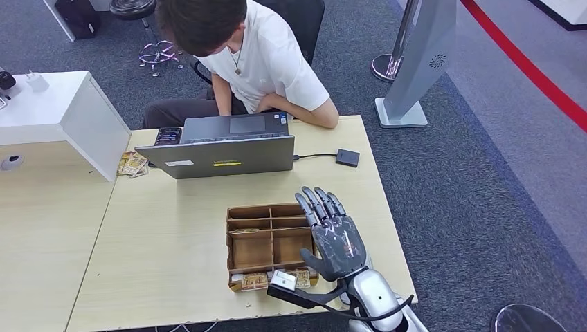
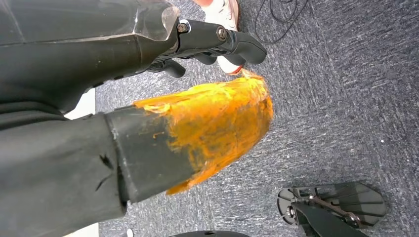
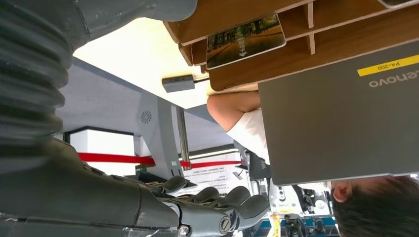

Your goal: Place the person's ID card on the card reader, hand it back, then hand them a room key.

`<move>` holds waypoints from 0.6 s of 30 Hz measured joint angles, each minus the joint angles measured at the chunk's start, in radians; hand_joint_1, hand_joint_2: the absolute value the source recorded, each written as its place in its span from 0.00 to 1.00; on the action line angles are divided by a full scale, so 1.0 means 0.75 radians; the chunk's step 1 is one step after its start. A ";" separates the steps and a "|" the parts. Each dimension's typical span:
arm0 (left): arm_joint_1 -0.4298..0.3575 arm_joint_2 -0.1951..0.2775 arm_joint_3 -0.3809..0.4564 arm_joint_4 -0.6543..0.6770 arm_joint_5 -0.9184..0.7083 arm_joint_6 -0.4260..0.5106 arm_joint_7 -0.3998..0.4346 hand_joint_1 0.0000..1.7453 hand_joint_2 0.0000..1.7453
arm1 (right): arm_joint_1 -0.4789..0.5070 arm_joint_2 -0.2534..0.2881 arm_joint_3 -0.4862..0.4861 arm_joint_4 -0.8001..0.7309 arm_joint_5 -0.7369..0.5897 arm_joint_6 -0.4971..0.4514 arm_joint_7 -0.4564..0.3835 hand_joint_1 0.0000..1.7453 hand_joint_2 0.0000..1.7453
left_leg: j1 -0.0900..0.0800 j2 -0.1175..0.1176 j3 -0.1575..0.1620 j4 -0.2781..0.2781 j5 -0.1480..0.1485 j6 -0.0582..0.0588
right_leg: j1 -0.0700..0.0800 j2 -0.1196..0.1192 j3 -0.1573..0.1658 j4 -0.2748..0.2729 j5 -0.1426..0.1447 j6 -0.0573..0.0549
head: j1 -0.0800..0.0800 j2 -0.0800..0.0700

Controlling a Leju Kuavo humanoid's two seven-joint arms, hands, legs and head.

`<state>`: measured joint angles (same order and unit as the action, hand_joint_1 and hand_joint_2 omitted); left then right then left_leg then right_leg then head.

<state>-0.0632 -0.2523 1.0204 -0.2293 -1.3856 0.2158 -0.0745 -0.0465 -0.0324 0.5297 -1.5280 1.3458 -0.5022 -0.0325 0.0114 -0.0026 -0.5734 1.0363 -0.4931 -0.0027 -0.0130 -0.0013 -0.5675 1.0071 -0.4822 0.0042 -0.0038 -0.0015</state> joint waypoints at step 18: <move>-0.013 -0.011 0.000 0.001 0.001 -0.009 -0.013 0.00 0.00 | -0.060 0.000 0.042 0.078 0.039 0.015 0.031 0.18 1.00 | 0.000 0.000 0.000 0.000 0.000 0.000 | 0.000 0.000 0.000 0.000 0.000 0.000 | 0.000 0.000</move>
<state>-0.0727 -0.2608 1.0204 -0.2289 -1.3851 0.2094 -0.0845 -0.0913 -0.0324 0.5610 -1.4698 1.3748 -0.4907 -0.0094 0.0114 -0.0026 -0.5735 1.0363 -0.4931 -0.0027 -0.0130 -0.0013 -0.5675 1.0071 -0.4822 0.0042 -0.0038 -0.0015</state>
